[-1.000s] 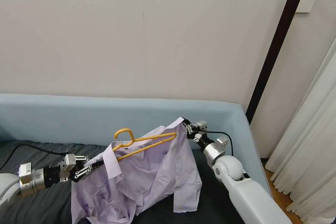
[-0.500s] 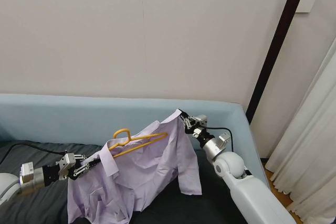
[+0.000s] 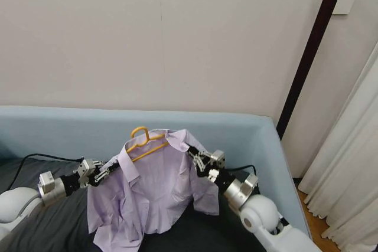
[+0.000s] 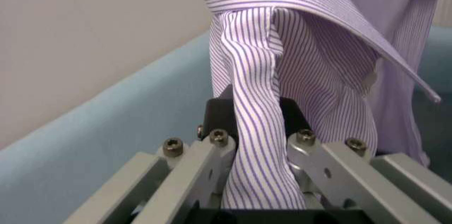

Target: Pick up the clothes from the sofa and hang them on the clothes hanger.

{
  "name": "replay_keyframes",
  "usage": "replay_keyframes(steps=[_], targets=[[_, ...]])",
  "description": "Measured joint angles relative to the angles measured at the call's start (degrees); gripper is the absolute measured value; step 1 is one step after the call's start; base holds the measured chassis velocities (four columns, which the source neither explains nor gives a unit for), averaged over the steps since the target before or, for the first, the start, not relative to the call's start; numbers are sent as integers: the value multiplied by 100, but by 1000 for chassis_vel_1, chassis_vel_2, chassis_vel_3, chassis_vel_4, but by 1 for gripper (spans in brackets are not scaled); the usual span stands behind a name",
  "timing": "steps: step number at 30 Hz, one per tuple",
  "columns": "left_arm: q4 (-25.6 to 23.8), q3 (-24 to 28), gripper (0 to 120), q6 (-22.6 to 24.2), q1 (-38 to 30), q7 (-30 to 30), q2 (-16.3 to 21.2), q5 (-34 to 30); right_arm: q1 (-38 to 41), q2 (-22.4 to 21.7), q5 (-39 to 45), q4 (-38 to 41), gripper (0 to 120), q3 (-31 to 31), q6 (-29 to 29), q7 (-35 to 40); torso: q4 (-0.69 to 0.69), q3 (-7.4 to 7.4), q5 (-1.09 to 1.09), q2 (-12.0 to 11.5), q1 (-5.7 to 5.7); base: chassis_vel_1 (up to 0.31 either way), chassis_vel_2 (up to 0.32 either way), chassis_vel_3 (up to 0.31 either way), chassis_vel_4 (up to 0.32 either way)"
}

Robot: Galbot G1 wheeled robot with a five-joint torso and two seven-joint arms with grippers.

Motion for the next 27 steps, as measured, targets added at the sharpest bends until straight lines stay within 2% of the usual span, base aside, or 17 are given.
replay_keyframes(steps=[3, 5, 9, 10, 13, 14, 16, 18, 19, 20, 23, 24, 27], targets=[[-123, 33, 7, -2, -57, 24, 14, -87, -37, 14, -848, -307, 0, -60, -24, 306, 0, 0, 0, 0, 0, 0, 0, 0, 0], [-143, 34, 7, -9, -67, 26, 27, -89, -37, 1, -980, -374, 0, -90, -21, 346, 1, 0, 0, 0, 0, 0, 0, 0, 0], [-125, 98, 7, -42, -182, 18, 92, -46, -63, -197, -1043, -396, 15, -343, 338, -15, 2, 0, -2, 0, 0, 0, 0, 0, 0], [-125, 98, 7, -42, -182, 18, 92, -46, -63, -197, -1043, -396, 15, -343, 338, -15, 2, 0, -2, 0, 0, 0, 0, 0, 0], [-43, 287, 7, -46, -411, 14, 214, -15, -99, -314, -1031, -176, 30, -456, 840, -337, 0, 0, -1, 0, 0, 0, 0, 0, 0], [-43, 287, 7, -46, -411, 14, 214, -15, -99, -314, -1031, -176, 30, -456, 840, -337, 0, 0, -1, 0, 0, 0, 0, 0, 0], [38, 463, 7, -46, -566, 3, 294, 54, -78, -288, -1173, 167, 40, -438, 847, 224, 0, 0, -1, 0, 0, 0, 0, 0, 0], [80, 592, 7, -45, -650, -16, 341, 94, 9, -261, -1362, 451, 48, -444, 610, 959, 1, 0, -2, 0, 0, 0, 0, 0, 0], [80, 592, 7, -45, -650, -16, 341, 94, 9, -261, -1362, 451, 48, -444, 610, 959, 1, 0, -2, 0, 0, 0, 0, 0, 0], [99, 690, 7, -30, -710, -44, 378, 103, 122, -258, -1460, 687, 53, -531, 307, 1588, 1, 0, -3, 0, 0, 0, 0, 0, 0], [101, 918, 7, 27, -859, -66, 442, 72, 392, -224, -1617, 990, 66, -903, -477, 2863, 1, 0, -2, 0, 0, 0, 0, 0, 0], [101, 918, 7, 27, -859, -66, 442, 72, 392, -224, -1617, 990, 66, -903, -477, 2863, 1, 0, -2, 0, 0, 0, 0, 0, 0], [72, 1264, 7, 69, -1060, -92, 502, -5, 636, -158, -1723, 1063, 80, -1297, -1117, 3706, 2, 1, -2, 0, 0, 0, 0, 0, 0]])
